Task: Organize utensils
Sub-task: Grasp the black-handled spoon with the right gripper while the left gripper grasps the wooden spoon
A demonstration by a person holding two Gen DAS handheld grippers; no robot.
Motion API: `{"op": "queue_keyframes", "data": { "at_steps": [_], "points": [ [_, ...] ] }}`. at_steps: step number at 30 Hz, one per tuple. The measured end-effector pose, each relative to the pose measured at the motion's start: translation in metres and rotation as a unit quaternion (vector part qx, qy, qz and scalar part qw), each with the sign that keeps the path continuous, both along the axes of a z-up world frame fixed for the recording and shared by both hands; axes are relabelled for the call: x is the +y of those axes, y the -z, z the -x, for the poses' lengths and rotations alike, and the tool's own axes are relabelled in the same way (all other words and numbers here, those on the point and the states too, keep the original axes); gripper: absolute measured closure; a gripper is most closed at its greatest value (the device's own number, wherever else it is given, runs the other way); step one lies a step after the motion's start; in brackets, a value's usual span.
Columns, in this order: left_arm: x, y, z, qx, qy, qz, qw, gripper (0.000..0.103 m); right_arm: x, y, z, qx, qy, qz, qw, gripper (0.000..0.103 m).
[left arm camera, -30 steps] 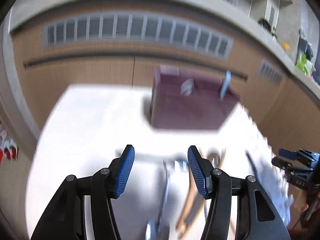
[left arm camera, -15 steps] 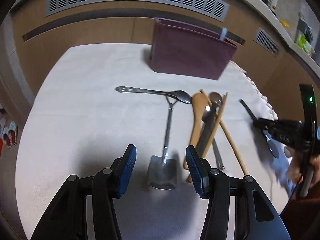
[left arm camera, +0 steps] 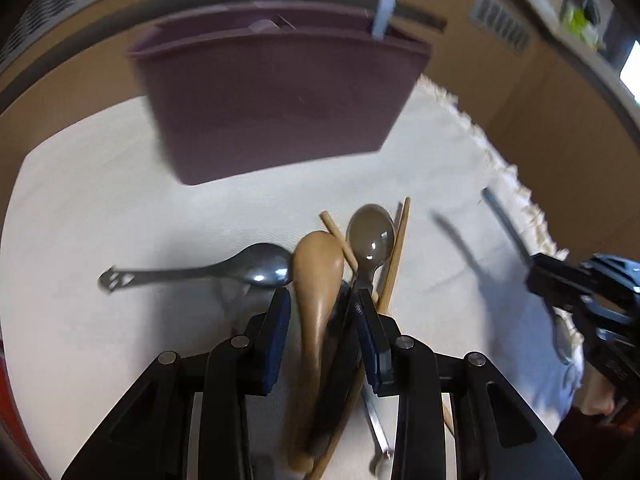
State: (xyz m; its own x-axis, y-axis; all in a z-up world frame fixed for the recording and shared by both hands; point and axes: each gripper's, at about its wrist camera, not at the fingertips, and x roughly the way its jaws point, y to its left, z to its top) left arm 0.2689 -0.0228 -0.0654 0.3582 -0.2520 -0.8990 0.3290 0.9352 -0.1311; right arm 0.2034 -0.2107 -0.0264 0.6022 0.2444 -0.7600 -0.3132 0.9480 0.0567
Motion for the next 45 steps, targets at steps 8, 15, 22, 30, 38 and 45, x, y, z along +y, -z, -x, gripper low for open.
{"op": "queue_keyframes", "data": {
  "at_steps": [8, 15, 22, 30, 38, 45],
  "points": [
    [-0.008, -0.002, -0.014, -0.012, 0.012, -0.039, 0.9991, 0.068, -0.005, 0.000, -0.001, 0.005, 0.019, -0.011, 1.000, 0.092],
    [-0.019, 0.006, -0.019, -0.004, 0.011, -0.013, 0.9998, 0.068, -0.002, -0.007, 0.000, -0.004, 0.031, -0.001, 1.000, 0.092],
    [-0.023, 0.008, -0.020, -0.022, 0.012, -0.060, 0.9979, 0.070, -0.005, -0.008, 0.007, -0.008, 0.036, 0.002, 0.999, 0.092],
    [-0.020, 0.011, -0.005, -0.043, -0.005, -0.039, 0.9983, 0.072, -0.004, -0.010, 0.010, -0.014, 0.037, -0.008, 0.999, 0.092],
    [0.024, -0.015, 0.040, -0.068, -0.050, 0.041, 0.9956, 0.072, 0.000, -0.017, 0.017, -0.026, 0.030, -0.006, 0.999, 0.092],
    [0.043, -0.055, 0.070, -0.128, -0.069, 0.085, 0.9856, 0.072, 0.007, -0.025, 0.021, -0.041, 0.023, -0.006, 0.999, 0.092]
  ]
}}
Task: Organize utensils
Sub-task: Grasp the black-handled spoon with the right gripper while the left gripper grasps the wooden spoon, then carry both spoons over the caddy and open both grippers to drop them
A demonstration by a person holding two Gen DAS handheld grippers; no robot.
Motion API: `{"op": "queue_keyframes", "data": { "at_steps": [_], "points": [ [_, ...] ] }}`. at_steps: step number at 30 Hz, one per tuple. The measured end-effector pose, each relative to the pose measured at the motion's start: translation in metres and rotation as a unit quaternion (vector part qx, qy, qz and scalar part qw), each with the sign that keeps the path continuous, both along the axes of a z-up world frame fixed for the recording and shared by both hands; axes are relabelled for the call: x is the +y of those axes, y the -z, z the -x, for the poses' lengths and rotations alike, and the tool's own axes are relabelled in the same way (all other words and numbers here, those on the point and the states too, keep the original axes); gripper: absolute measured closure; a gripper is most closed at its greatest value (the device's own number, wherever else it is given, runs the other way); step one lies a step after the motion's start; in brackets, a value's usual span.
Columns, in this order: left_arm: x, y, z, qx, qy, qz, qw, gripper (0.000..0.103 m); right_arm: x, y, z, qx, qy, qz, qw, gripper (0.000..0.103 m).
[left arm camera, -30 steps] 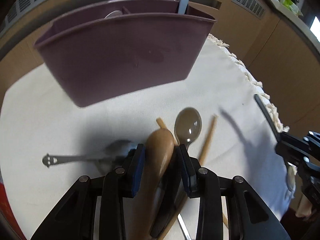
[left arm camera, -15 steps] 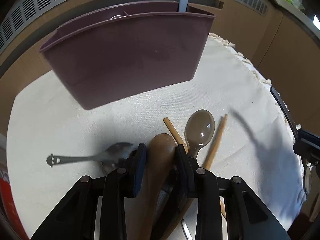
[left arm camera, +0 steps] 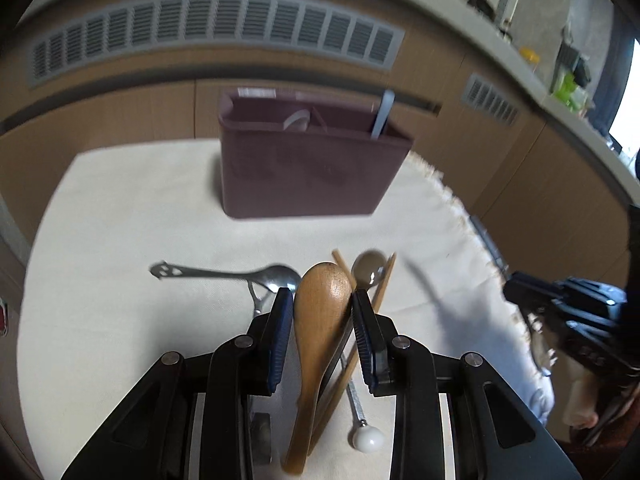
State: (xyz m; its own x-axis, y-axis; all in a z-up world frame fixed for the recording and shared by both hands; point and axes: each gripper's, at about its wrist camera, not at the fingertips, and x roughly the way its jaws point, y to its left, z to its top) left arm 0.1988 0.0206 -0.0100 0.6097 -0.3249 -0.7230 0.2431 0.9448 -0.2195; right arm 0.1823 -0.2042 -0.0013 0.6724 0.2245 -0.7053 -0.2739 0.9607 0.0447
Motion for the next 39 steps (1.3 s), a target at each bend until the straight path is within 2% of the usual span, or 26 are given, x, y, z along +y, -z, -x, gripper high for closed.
{"op": "queue_keyframes", "data": {
  "at_steps": [10, 15, 20, 22, 26, 29, 32, 36, 39],
  "points": [
    [0.013, -0.046, 0.011, -0.055, 0.002, 0.034, 0.9979, 0.072, 0.001, -0.016, -0.003, -0.020, 0.004, -0.005, 1.000, 0.092],
    [0.019, -0.065, -0.006, -0.061, -0.003, 0.071, 0.9956, 0.072, -0.007, -0.038, -0.010, -0.034, 0.009, -0.025, 0.999, 0.092],
    [0.018, -0.108, -0.025, -0.107, -0.007, 0.101, 0.9891, 0.072, -0.015, -0.082, -0.028, -0.074, 0.010, -0.043, 0.996, 0.092],
    [0.019, -0.128, -0.035, -0.127, -0.002, 0.122, 0.9844, 0.072, -0.015, -0.104, -0.037, -0.095, 0.005, -0.058, 0.994, 0.092],
    [0.020, -0.159, -0.056, -0.187, -0.007, 0.139, 0.9725, 0.072, -0.005, -0.150, -0.057, -0.157, -0.017, -0.095, 0.983, 0.092],
    [0.024, -0.160, -0.077, -0.213, -0.014, 0.158, 0.9641, 0.072, 0.007, -0.168, -0.073, -0.191, -0.039, -0.116, 0.974, 0.092],
    [0.028, -0.150, -0.094, -0.235, -0.035, 0.156, 0.9588, 0.072, 0.018, -0.169, -0.094, -0.217, -0.042, -0.134, 0.966, 0.092],
    [0.032, -0.127, -0.122, -0.222, -0.054, 0.166, 0.9592, 0.072, 0.030, -0.152, -0.130, -0.209, -0.045, -0.146, 0.966, 0.092],
    [0.033, -0.111, -0.131, -0.232, -0.072, 0.155, 0.9577, 0.072, 0.035, -0.131, -0.149, -0.211, -0.051, -0.159, 0.963, 0.092]
  ]
}}
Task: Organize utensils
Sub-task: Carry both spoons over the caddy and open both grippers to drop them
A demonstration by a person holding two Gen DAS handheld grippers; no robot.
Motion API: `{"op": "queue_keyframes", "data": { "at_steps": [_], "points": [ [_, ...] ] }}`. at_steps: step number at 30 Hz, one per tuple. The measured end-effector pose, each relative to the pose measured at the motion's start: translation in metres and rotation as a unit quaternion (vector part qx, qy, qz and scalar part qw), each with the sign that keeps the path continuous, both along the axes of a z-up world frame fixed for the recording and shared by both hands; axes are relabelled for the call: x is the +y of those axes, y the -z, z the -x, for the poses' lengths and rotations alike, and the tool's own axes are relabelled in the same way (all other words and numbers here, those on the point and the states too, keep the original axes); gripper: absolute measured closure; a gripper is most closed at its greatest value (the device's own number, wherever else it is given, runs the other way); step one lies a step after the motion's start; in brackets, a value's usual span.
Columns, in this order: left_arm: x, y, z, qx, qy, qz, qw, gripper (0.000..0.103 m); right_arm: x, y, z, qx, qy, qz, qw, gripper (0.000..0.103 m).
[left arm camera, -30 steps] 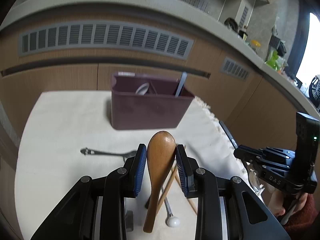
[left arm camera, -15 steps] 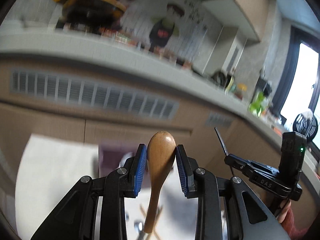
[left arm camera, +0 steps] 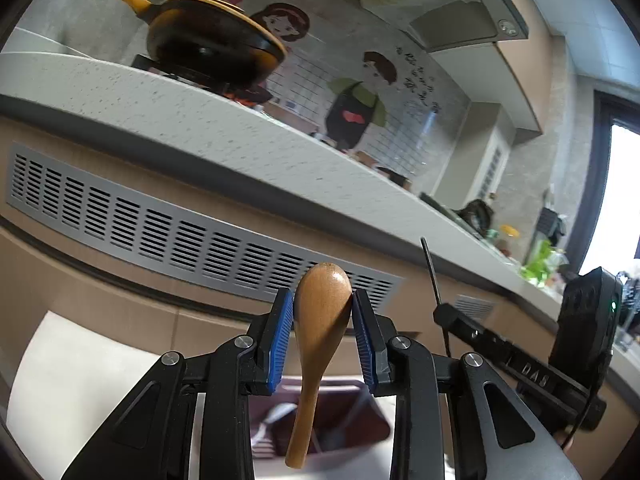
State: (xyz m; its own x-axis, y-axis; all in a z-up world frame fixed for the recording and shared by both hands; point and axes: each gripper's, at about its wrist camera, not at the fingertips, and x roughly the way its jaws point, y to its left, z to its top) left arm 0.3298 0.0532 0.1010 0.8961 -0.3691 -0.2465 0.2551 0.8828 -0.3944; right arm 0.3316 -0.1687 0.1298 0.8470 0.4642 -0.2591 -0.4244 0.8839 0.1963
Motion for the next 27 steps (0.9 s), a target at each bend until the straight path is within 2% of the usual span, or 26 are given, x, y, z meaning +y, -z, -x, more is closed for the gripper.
{"op": "queue_keyframes", "data": {
  "at_steps": [6, 9, 11, 15, 18, 19, 23, 25, 27],
  "points": [
    [-0.005, 0.024, -0.014, -0.030, -0.040, -0.004, 0.9987, 0.072, 0.005, 0.041, -0.019, -0.024, 0.028, -0.016, 0.999, 0.092],
    [-0.011, 0.037, -0.021, -0.039, -0.045, -0.009, 0.9982, 0.072, 0.008, 0.056, -0.025, -0.035, 0.050, -0.013, 0.998, 0.092],
    [-0.014, 0.049, -0.025, -0.026, -0.046, -0.017, 0.9985, 0.072, 0.010, 0.065, -0.029, -0.036, 0.062, -0.008, 0.997, 0.091],
    [-0.019, 0.076, -0.026, 0.053, -0.030, -0.049, 0.9969, 0.071, 0.010, 0.084, -0.024, 0.004, 0.062, 0.037, 0.997, 0.090],
    [-0.012, 0.075, -0.011, 0.074, -0.036, -0.055, 0.9951, 0.071, -0.003, 0.086, 0.001, 0.015, 0.057, 0.058, 0.997, 0.090],
    [-0.008, 0.070, -0.003, 0.079, -0.044, -0.059, 0.9941, 0.070, -0.008, 0.086, 0.011, 0.015, 0.057, 0.060, 0.996, 0.087],
    [0.005, 0.061, 0.033, 0.104, -0.045, -0.071, 0.9910, 0.071, -0.028, 0.083, 0.051, 0.026, 0.070, 0.086, 0.994, 0.060],
    [0.011, 0.064, 0.048, 0.120, -0.044, -0.079, 0.9887, 0.070, -0.034, 0.086, 0.064, 0.044, 0.076, 0.101, 0.991, 0.056],
    [0.017, 0.073, 0.065, 0.141, -0.050, -0.093, 0.9843, 0.070, -0.035, 0.095, 0.072, 0.090, 0.063, 0.132, 0.985, 0.056]
  ]
}}
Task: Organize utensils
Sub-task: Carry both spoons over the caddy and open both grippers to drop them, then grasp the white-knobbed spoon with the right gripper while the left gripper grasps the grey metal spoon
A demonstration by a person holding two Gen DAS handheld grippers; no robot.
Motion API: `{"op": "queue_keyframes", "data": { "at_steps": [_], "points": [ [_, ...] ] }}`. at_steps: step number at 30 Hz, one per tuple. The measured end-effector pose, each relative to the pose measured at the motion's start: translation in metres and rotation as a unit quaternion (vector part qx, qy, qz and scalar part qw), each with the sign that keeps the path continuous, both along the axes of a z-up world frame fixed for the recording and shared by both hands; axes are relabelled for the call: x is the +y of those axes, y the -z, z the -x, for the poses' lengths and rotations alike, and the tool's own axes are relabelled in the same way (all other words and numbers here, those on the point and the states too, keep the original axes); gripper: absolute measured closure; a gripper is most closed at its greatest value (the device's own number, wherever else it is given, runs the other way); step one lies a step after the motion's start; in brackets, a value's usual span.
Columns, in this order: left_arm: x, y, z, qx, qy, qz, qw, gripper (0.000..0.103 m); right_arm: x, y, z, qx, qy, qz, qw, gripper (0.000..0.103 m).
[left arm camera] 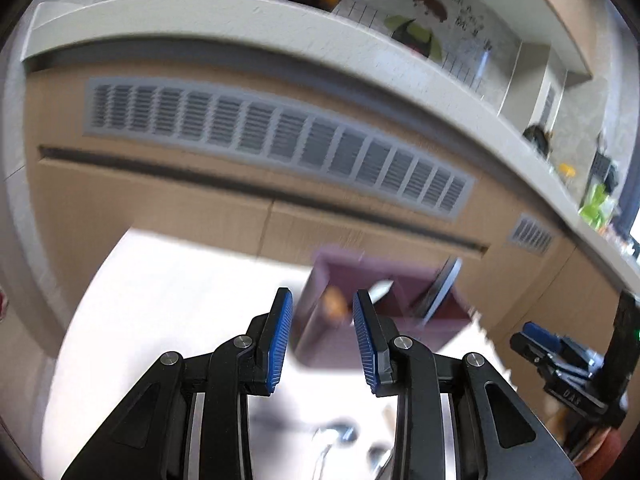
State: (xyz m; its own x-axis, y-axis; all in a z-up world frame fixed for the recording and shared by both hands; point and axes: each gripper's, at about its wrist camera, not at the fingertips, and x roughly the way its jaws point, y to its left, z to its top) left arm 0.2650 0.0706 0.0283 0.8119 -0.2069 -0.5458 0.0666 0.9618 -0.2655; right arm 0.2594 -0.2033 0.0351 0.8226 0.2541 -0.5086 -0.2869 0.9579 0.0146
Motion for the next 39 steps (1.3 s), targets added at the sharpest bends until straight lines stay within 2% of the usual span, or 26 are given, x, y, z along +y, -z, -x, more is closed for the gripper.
{"op": "queue_keyframes", "data": {
  "at_steps": [3, 9, 12, 15, 18, 21, 24, 27, 29, 32, 37, 39],
  "points": [
    [0.008, 0.020, 0.022, 0.045, 0.002, -0.025, 0.9987, 0.070, 0.005, 0.019, 0.007, 0.055, -0.026, 0.019, 0.998, 0.056],
    [0.031, 0.061, 0.057, 0.125, -0.004, -0.024, 0.9919, 0.070, 0.034, 0.071, 0.022, 0.157, -0.058, 0.046, 0.985, 0.058],
    [0.036, 0.077, 0.071, 0.159, -0.005, -0.028, 0.9868, 0.070, 0.045, 0.084, 0.026, 0.174, -0.053, 0.052, 0.982, 0.059],
    [0.030, 0.086, 0.086, 0.184, 0.021, -0.023, 0.9825, 0.070, 0.060, 0.086, 0.030, 0.172, -0.058, 0.067, 0.981, 0.059],
    [0.016, 0.090, 0.103, 0.190, 0.057, -0.032, 0.9796, 0.070, 0.071, 0.085, 0.037, 0.159, -0.084, 0.092, 0.979, 0.059],
    [0.000, 0.093, 0.113, 0.190, 0.088, -0.047, 0.9766, 0.070, 0.075, 0.084, 0.042, 0.142, -0.064, 0.119, 0.981, 0.059],
    [-0.009, 0.092, 0.117, 0.183, 0.095, -0.060, 0.9766, 0.070, 0.074, 0.085, 0.041, 0.148, -0.047, 0.122, 0.980, 0.059],
    [-0.003, 0.088, 0.115, 0.177, 0.071, -0.050, 0.9803, 0.070, 0.073, 0.085, 0.046, 0.179, -0.085, 0.099, 0.975, 0.059],
    [0.008, 0.086, 0.112, 0.174, 0.042, -0.037, 0.9831, 0.070, 0.076, 0.085, 0.059, 0.206, -0.140, 0.076, 0.966, 0.067],
    [0.027, 0.081, 0.108, 0.166, -0.001, -0.013, 0.9860, 0.070, 0.090, 0.086, 0.088, 0.202, -0.178, 0.079, 0.960, 0.068],
    [0.036, 0.074, 0.111, 0.153, -0.032, -0.012, 0.9877, 0.070, 0.121, 0.097, 0.104, 0.200, -0.183, 0.096, 0.958, 0.073],
    [0.036, 0.073, 0.113, 0.149, -0.029, -0.010, 0.9883, 0.070, 0.131, 0.108, 0.102, 0.211, -0.169, 0.116, 0.956, 0.081]
  ]
}}
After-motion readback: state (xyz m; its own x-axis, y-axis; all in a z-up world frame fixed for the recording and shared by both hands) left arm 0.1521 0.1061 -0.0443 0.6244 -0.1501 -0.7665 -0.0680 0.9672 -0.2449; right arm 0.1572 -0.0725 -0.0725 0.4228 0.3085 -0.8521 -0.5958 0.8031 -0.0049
